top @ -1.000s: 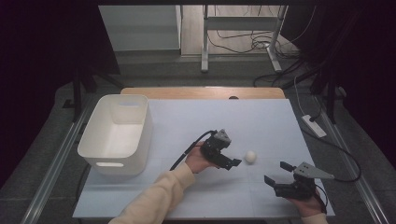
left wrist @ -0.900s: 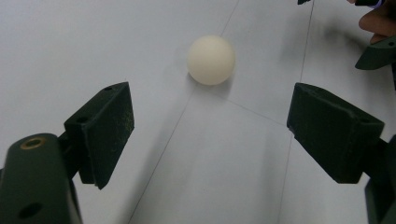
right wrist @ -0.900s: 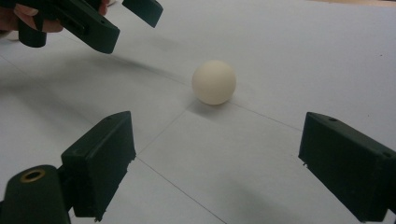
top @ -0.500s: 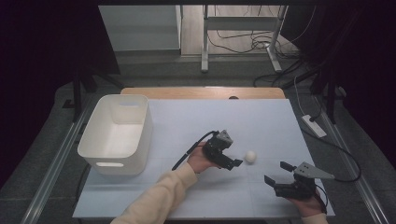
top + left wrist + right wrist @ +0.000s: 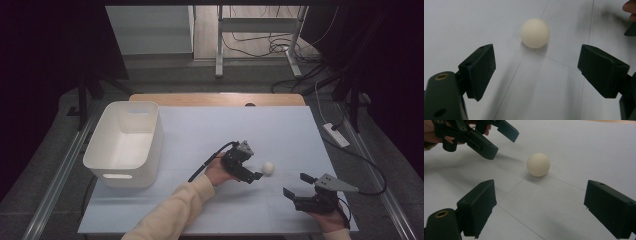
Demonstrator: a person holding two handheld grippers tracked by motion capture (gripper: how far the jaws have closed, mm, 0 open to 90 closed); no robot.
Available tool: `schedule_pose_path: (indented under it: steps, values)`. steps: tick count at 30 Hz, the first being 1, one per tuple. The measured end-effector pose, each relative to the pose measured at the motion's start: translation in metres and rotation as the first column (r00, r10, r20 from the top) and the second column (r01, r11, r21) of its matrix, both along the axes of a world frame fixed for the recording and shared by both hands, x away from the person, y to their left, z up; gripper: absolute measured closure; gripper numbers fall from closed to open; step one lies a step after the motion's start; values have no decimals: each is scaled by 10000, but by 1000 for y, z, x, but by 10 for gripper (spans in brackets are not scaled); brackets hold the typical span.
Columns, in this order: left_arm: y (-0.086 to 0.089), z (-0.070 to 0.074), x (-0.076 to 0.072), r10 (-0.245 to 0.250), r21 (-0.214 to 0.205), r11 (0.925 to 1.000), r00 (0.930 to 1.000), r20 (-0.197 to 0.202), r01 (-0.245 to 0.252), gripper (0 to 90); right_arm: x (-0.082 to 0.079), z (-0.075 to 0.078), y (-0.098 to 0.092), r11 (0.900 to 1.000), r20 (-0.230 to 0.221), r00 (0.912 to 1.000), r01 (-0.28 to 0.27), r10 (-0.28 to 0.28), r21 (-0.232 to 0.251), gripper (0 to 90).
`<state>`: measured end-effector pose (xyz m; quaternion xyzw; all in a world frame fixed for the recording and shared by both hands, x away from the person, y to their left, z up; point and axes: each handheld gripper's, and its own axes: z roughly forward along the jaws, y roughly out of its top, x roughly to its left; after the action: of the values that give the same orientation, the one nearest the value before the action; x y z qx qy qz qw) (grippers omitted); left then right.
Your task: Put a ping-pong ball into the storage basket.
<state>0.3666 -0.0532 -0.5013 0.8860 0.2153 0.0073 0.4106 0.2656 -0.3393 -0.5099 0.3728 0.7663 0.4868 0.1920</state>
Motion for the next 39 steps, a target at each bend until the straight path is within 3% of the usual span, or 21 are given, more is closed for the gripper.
schedule_pose_path:
  steps: [10,39]
  values:
    - [-8,-3,2,-196,234,9995,9998,99,194,157,0,0,0,10000,-12,10000,4,-4,12,104]
    - [-23,-14,8,-206,316,9993,9998,36,204,157,-1,0,-1,10000,8,10000,6,-6,61,104]
